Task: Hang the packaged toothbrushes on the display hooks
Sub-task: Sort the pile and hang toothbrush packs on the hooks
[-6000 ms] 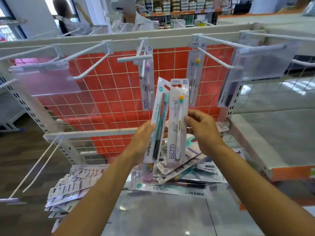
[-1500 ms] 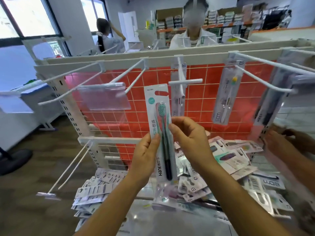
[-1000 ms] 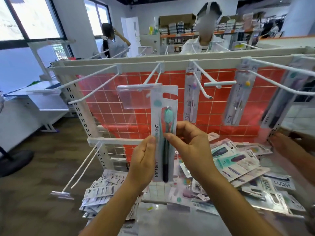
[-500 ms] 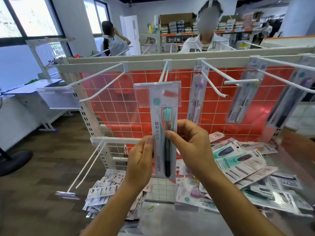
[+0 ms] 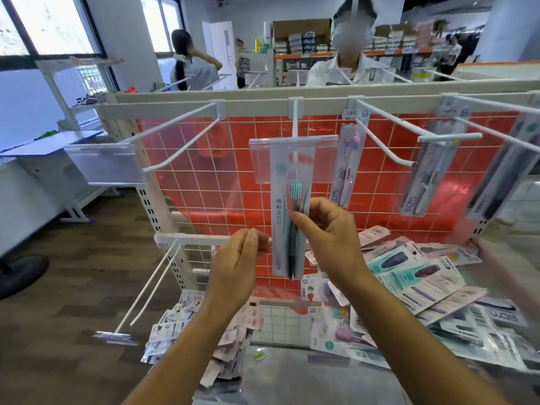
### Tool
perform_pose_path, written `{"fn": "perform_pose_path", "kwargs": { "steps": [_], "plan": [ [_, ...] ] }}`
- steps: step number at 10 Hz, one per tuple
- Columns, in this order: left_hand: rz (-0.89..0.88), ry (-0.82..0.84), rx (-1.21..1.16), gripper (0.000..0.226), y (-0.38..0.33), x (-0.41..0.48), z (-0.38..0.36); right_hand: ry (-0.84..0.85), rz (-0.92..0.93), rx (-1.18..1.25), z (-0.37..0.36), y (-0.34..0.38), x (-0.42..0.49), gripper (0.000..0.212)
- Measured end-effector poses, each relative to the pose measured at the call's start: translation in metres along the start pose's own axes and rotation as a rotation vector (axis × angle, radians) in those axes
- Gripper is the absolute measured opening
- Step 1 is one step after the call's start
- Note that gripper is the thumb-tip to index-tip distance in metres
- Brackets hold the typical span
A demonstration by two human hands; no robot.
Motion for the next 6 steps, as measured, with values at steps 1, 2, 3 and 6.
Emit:
{"fn": "perform_pose_path", "kwargs": {
  "steps": [1,2,3,6],
  "plan": [
    [0.011,0.048,0.227,0.026,0.000,0.004,0.001,-0.036,0.021,-0.045,0.004,-0.008,0.015,0.012],
    [-0.025,0.094,0.423,0.025,-0.001,0.009,-0.002,-0.070,0.022,-0.074,0.006,-0.016,0.034,0.015],
    [-0.062,0.166,0.432,0.024,-0.002,0.011,-0.009,-0.095,-0.012,-0.055,0.009,-0.026,0.056,0.020],
    [-0.184,0.208,0.550,0.025,-0.006,0.022,-0.018,-0.104,-0.136,0.002,0.011,-0.040,0.106,0.022]
  ]
}}
Point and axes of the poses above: each hand's wrist, its own x-axis towards the middle knuckle, its own z-axis out of the back of the hand, y = z × x, the point moved 8 cm from there along x, towards the middle knuckle, and after that the axes turned 14 degrees about x, right-handed, at the moved point
